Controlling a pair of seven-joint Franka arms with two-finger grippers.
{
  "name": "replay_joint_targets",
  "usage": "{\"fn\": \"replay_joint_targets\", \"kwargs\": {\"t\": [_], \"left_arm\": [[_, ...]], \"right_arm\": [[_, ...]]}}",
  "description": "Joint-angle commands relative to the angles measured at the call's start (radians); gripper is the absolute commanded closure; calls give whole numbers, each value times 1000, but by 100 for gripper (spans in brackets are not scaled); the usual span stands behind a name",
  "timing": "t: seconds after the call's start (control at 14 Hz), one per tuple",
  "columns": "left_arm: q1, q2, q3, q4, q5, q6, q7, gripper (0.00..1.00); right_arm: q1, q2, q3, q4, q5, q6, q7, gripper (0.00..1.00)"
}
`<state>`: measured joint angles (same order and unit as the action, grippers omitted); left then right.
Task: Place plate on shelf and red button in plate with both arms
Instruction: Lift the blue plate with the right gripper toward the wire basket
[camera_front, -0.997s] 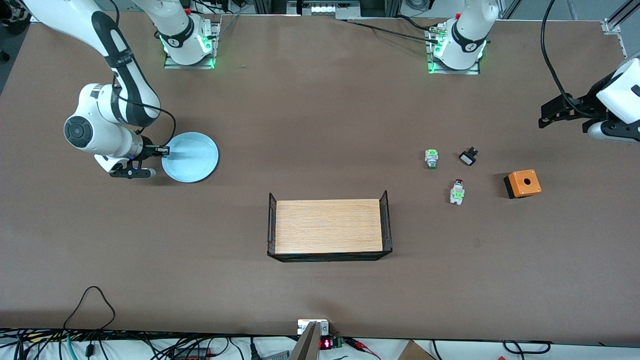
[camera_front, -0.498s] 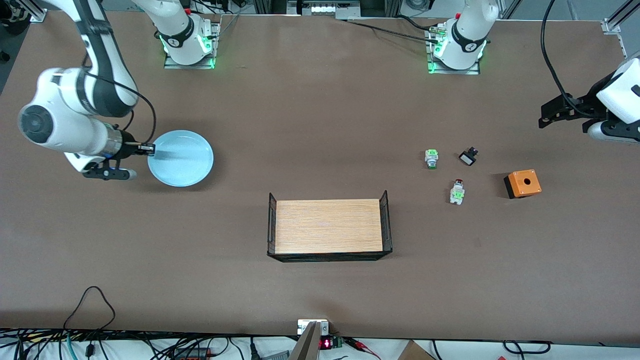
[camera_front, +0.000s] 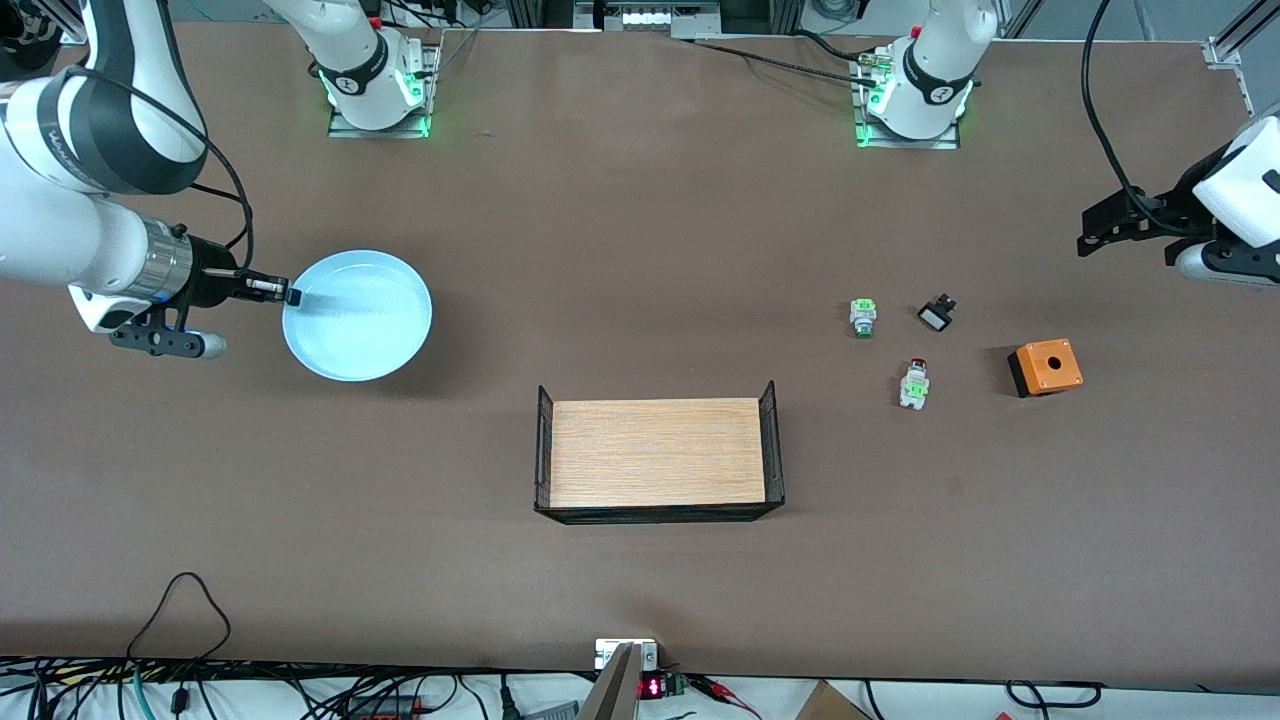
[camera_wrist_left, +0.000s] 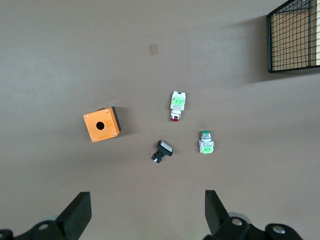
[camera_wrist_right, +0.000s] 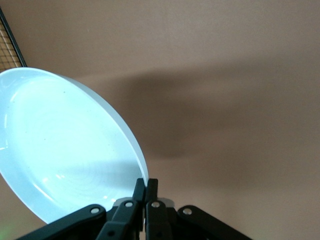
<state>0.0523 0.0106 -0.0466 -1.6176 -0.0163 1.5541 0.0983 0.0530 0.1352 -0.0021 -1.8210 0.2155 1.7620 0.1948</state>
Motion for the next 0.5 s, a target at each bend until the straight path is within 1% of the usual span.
{"fn": "replay_joint_targets", "kwargs": {"t": [0.0, 0.14, 0.21, 0.36, 0.43], "left_arm": [[4, 15, -2, 32, -17, -17, 8, 0], [4, 15, -2, 32, -17, -17, 8, 0], [4, 15, -2, 32, -17, -17, 8, 0], [4, 15, -2, 32, -17, -17, 8, 0], [4, 15, -2, 32, -17, -17, 8, 0]], "right_arm": [[57, 11, 7, 87, 16, -59, 145, 100], [105, 15, 7, 133, 16, -84, 249, 100], [126, 17, 7, 147, 33, -85, 302, 100], [151, 24, 7, 176, 122, -85, 427, 100], [165, 33, 8, 193, 133, -85, 468, 100]]}}
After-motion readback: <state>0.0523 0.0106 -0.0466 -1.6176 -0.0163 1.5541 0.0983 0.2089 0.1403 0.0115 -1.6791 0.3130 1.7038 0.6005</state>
